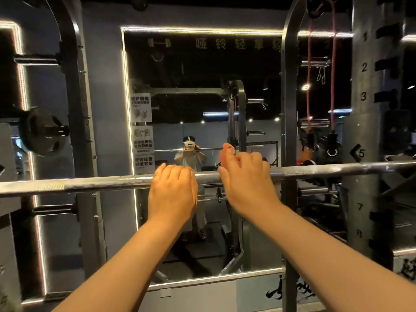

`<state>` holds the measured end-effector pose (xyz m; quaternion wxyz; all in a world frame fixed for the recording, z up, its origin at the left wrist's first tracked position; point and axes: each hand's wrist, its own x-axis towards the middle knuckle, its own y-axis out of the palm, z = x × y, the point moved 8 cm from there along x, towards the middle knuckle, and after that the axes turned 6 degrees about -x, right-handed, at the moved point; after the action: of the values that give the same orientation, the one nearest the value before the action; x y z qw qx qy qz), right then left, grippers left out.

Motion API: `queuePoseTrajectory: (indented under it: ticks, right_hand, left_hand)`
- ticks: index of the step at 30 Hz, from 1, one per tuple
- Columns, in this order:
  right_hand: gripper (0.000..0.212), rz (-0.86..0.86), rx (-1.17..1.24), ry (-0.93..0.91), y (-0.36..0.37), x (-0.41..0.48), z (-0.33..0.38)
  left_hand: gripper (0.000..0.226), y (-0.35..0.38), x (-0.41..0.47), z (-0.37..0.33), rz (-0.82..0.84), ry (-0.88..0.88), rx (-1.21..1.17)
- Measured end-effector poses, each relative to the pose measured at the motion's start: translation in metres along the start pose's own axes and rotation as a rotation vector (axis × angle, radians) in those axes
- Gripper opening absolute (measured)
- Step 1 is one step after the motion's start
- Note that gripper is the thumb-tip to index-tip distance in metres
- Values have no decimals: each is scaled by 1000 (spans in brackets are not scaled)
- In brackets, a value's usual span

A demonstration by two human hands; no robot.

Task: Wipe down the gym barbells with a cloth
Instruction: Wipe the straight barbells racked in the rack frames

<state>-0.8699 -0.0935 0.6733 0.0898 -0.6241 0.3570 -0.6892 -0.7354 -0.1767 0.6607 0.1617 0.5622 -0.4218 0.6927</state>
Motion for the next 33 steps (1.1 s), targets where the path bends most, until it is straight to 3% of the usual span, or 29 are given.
queuePoseTrajectory:
  ticks: [3, 6, 11, 15, 19, 22, 24, 26, 30, 33]
  right_hand:
    - [51, -49, 68, -91, -6, 5, 14]
    - [57, -70, 84, -62, -15, 20, -9]
    - [35, -103, 158, -123, -2, 17, -16]
    - [53, -101, 152, -261, 13, 7, 35]
    - [48, -160, 114, -312, 15, 3, 25]
    - [30, -289, 105, -145, 9, -5, -22]
    - [37, -320, 114, 67, 9, -9, -39]
    - [42, -303, 164, 130, 14, -8, -21]
    - [46, -252, 207, -203, 20, -9, 34]
    - [49, -201, 118, -310, 22, -5, 2]
  left_hand:
    - [28, -1, 0, 1, -19, 4, 11]
    - [29, -3, 0, 1, -26, 21, 11]
    - [21, 0, 0, 0, -30, 17, 19]
    - [30, 2, 0, 2, -33, 13, 39]
    - [27, -2, -1, 3, -19, 46, 32]
    - [31, -2, -1, 4, 14, 58, 25]
    - [33, -2, 0, 2, 23, 37, 12]
    - [37, -2, 0, 0, 27, 12, -2]
    - [40, -2, -2, 3, 33, 14, -8]
    - [43, -6, -3, 5, 16, 28, -26]
